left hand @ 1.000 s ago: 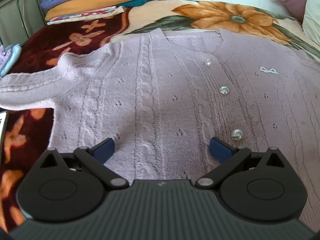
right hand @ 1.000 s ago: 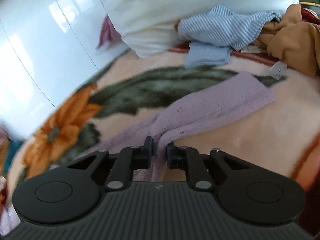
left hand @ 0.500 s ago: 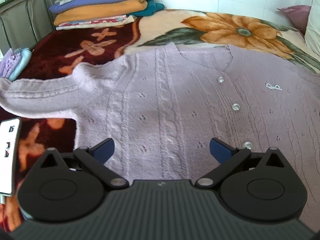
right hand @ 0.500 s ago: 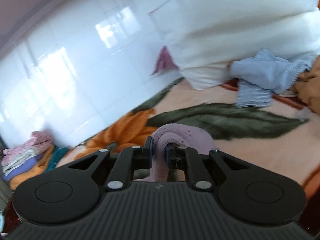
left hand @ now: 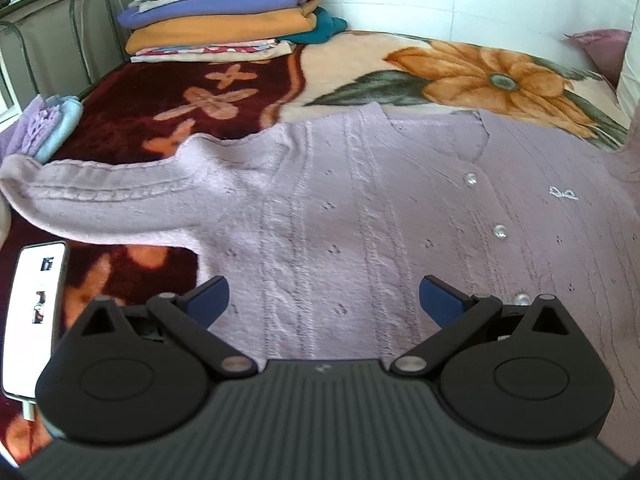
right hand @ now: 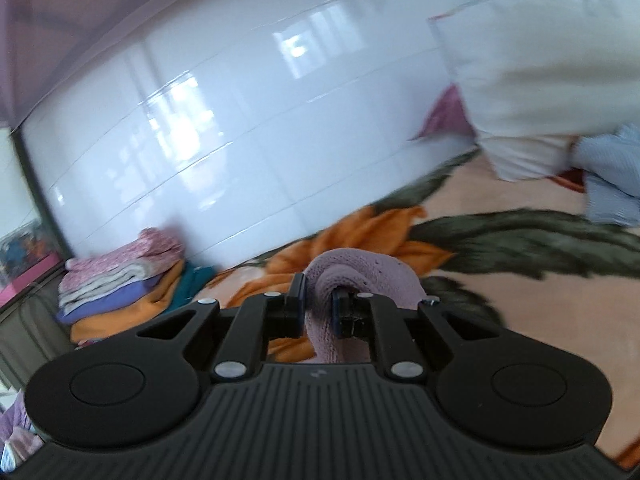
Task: Fold small clothes
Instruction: 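Lift the sleeve with the right tool and lay it across the cardigan body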
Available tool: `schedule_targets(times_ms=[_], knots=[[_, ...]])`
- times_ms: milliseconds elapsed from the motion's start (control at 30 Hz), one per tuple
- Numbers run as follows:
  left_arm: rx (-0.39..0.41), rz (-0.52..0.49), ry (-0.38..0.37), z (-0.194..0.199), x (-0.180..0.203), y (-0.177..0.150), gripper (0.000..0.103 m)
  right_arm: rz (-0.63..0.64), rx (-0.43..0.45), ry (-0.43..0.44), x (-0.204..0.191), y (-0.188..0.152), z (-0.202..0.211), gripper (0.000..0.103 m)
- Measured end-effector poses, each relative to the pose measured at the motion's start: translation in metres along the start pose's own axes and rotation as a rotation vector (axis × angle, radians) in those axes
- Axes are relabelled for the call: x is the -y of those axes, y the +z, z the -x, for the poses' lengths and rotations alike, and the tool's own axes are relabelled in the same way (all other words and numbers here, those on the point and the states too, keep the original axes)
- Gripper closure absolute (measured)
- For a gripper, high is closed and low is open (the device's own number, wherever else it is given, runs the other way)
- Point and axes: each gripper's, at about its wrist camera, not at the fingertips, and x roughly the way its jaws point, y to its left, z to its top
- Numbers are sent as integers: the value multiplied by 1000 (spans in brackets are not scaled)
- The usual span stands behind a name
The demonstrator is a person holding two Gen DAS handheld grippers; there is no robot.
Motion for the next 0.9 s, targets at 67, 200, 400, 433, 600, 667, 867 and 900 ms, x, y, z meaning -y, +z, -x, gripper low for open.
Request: schedule_targets(times_ms=[67,200,400,433,600,667,867,900], knots=[[6,7,6,2,-6,2,0,27,2,27,-23,-1,-3,90],[8,23,9,4,-18,5,0,52,5,71,-67,-8,-12,90],[14,58,14,7,-35,6,0,83,-52,121,-129,-31,-33,90],[13,71,14,8,-39,6,0,82,-70,130,-139,-38,-38,90],[20,123,-21,15,-57,8,0,116,-155,163,-179,-84,-61,90],[27,124,-13,17,-62,8,0,122,-194,173,-193,-107,-69,90],[24,150,-9,13,-76,7,0,162,-319,180,-209,-170,-99,90],[23,151,-11,12,-78,7,0,165,-356,187,-211,-181,-104,89]])
